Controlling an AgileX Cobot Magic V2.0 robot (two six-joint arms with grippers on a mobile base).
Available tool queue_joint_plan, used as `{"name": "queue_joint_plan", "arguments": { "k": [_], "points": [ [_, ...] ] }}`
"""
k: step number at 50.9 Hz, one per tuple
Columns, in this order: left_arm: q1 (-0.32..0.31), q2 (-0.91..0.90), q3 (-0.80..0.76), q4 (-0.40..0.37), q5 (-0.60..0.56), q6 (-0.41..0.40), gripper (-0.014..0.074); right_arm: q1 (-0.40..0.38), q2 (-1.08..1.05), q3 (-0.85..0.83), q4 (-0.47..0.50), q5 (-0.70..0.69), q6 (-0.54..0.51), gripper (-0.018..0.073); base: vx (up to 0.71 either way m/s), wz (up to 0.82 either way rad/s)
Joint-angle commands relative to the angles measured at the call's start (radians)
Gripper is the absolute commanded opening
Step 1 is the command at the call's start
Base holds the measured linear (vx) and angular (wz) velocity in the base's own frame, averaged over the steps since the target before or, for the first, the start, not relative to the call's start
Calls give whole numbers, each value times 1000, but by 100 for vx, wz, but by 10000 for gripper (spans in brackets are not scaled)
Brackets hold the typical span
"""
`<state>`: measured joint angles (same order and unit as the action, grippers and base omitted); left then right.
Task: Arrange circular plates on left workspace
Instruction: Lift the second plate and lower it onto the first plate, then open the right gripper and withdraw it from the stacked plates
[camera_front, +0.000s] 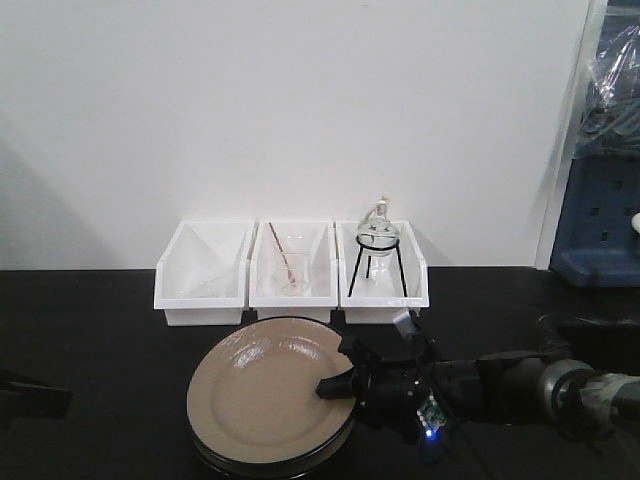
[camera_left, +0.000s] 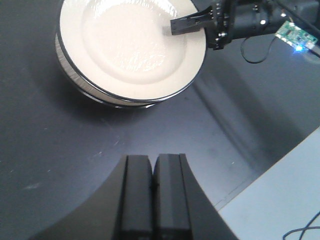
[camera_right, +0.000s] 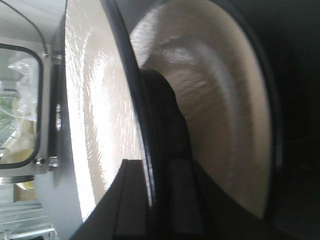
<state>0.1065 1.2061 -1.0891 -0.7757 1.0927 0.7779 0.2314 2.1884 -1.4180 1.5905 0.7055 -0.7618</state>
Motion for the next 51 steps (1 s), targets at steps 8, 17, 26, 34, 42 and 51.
{"name": "queue_joint_plan", "arguments": {
  "k": [8,17,26,34,42,51],
  "points": [
    [-4,-28,-26,-46,-22,-15,-3,0,-58,-46,66,41,-135,83,0,0],
    [-4,-28,-26,-46,-19,-16,-3,0,-58,-46,65,38,-225,273,0,0],
    [-4,-28,-26,-46,-18,-32,-3,-3,-70,-46,61,-20,-545,504,0,0],
    [-4,-28,-26,-46,-20,-32,-3,-3,-106,-46,61,-107,-704,509,0,0],
    [-4,-28,-26,-46,-21,-32,-3,-3,-141,-46,43,-207,-776,509,0,0],
    [-4,-28,-26,-46,-29,-32,-3,-3,-189,-46,-46,-329,-796,509,0,0]
  ]
}}
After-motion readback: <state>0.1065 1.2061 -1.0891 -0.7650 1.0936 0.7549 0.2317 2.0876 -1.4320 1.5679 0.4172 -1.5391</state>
